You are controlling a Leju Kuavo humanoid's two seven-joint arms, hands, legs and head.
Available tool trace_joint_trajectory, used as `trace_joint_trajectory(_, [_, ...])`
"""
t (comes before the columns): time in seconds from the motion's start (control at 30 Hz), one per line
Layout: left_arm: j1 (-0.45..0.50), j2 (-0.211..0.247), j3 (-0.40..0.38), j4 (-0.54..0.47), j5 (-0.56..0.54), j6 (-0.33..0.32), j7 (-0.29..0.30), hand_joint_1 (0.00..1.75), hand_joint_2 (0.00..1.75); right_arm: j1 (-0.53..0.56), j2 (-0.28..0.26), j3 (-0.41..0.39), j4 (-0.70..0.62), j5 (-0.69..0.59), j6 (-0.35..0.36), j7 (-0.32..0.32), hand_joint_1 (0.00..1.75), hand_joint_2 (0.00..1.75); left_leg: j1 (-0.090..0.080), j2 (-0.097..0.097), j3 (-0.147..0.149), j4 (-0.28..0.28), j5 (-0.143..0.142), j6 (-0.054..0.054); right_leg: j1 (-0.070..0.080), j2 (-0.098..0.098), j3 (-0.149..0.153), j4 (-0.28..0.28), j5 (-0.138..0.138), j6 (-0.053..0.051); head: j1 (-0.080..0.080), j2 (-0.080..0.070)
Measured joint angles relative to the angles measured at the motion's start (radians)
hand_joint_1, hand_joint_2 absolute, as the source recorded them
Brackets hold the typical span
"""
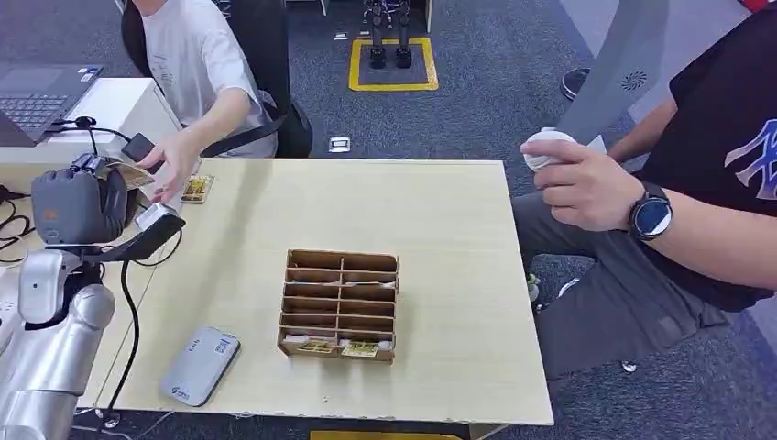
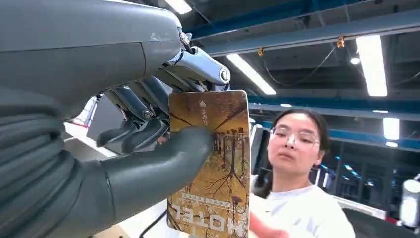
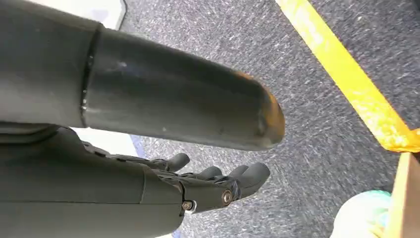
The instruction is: Pass the card to the sensor for recognition and then transmit it.
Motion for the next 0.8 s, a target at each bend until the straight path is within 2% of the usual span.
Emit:
trace_joint_trajectory(0.17, [-0.019, -0.006, -0.001, 0.057, -0.023, 0.011, 0.003, 1.75, 1.75, -0.003, 0.000, 0.000, -0.001, 0.001, 0.000, 0.000, 0.00, 0.00, 0.000, 0.000, 0.000, 0.000, 0.000, 0.000, 0.000, 0.000, 0.000, 0.000, 0.000, 0.000, 0.000, 0.000])
trace_joint_trajectory(0.53, [-0.028, -0.020, -0.012, 0.102, -0.028, 0.009, 0.003, 1.75, 1.75, -0.004, 0.000, 0.000, -0.001, 0.004, 0.000, 0.000, 0.00, 0.00, -0.001, 0.002, 0.000, 0.000, 0.000, 0.000, 0.000, 0.002, -0.001, 0.000, 0.000, 0.000, 0.000, 0.000])
trace_joint_trajectory(0.57, [-0.028, -0.022, -0.015, 0.103, -0.027, 0.007, 0.003, 0.00, 1.75, -0.004, 0.000, 0.000, -0.001, 0.004, 0.000, 0.000, 0.00, 0.00, 0.000, 0.002, 0.000, 0.000, 0.000, 0.000, 0.000, 0.002, -0.002, 0.000, 0.000, 0.000, 0.000, 0.000])
trace_joint_trajectory(0.7, [-0.030, -0.031, -0.029, 0.103, 0.025, -0.030, -0.009, 0.00, 1.75, -0.004, 0.001, 0.000, -0.002, 0.007, -0.001, 0.000, 0.00, 0.00, 0.000, 0.002, 0.000, 0.000, 0.000, 0.000, 0.000, 0.002, -0.002, 0.000, 0.000, 0.000, 0.000, 0.000])
trace_joint_trajectory(0.73, [-0.031, -0.034, -0.032, 0.102, 0.054, -0.048, -0.013, 0.00, 0.00, -0.004, 0.001, -0.001, -0.002, 0.007, -0.002, 0.000, 0.00, 0.00, -0.001, 0.002, 0.000, 0.000, 0.000, 0.000, 0.000, 0.002, -0.002, 0.000, 0.000, 0.000, 0.000, 0.000])
trace_joint_trajectory(0.77, [-0.032, -0.037, -0.035, 0.101, 0.083, -0.073, -0.015, 0.00, 1.75, -0.004, 0.001, -0.002, -0.002, 0.007, -0.003, 0.000, 0.00, 0.00, -0.001, 0.002, 0.000, 0.000, 0.000, 0.000, 0.000, 0.002, -0.002, 0.000, 0.000, 0.000, 0.000, 0.000])
trace_joint_trajectory(0.8, [-0.032, -0.039, -0.038, 0.096, 0.123, -0.116, -0.021, 0.00, 1.75, -0.004, 0.001, -0.005, -0.002, 0.006, -0.005, 0.000, 0.00, 0.00, -0.001, 0.002, 0.000, 0.000, 0.000, 0.000, 0.000, 0.002, -0.002, 0.000, 0.001, 0.000, 0.000, 0.000])
